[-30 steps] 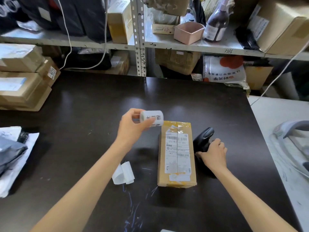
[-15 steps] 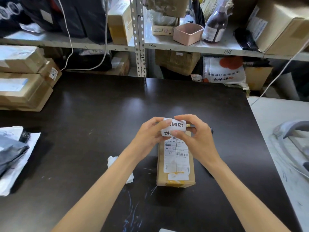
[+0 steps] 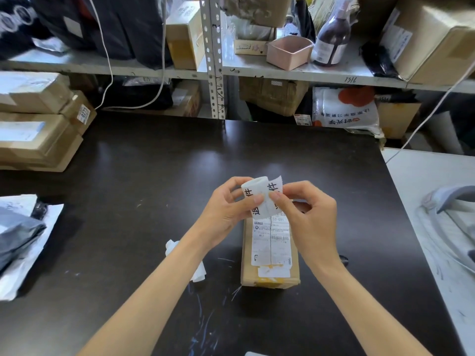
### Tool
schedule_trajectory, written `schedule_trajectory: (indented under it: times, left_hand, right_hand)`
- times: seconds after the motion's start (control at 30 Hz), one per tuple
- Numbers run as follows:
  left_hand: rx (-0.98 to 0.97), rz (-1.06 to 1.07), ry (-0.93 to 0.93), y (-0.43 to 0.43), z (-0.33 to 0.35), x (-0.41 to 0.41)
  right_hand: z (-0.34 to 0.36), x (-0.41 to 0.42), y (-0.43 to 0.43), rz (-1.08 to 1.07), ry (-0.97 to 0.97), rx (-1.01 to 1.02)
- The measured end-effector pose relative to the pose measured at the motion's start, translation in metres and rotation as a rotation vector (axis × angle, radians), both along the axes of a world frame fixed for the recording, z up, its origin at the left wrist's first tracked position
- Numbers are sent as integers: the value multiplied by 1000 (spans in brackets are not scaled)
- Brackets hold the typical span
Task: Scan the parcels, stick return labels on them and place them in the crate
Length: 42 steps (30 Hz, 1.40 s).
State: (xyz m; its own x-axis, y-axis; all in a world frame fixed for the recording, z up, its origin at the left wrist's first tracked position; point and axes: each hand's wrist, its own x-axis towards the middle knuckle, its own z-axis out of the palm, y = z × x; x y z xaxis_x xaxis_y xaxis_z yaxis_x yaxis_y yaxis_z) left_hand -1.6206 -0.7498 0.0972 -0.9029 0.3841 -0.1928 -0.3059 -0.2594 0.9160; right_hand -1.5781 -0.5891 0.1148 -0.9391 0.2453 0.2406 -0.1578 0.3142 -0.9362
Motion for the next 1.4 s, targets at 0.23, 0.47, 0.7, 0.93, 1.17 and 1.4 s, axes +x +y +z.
schedule_trajectory:
  times: [0.23,0.47,0.7,0.93,1.17,1.4]
  left_hand:
    - [-33,-40,33,-5,2,-2]
    - [-114,33,153,-11,9,-2]
    - [-205,63,214,-18,12,1]
    - [-204,78,224,-24,19,-2]
    - [-653,170,372,-33,-16,-17]
    - [-1076,173,339,-24,-77,-29]
  right_hand:
    - [11,-3,-1,26,-36,-127]
    - [12,5,-15,58,-64,124]
    - [16,15,-23,36,170,193]
    - [21,3,-11,119,91,8]
    - [-4,-21,13,-193,-155,-331]
    - [-29,-21,8,-237,-255,-77]
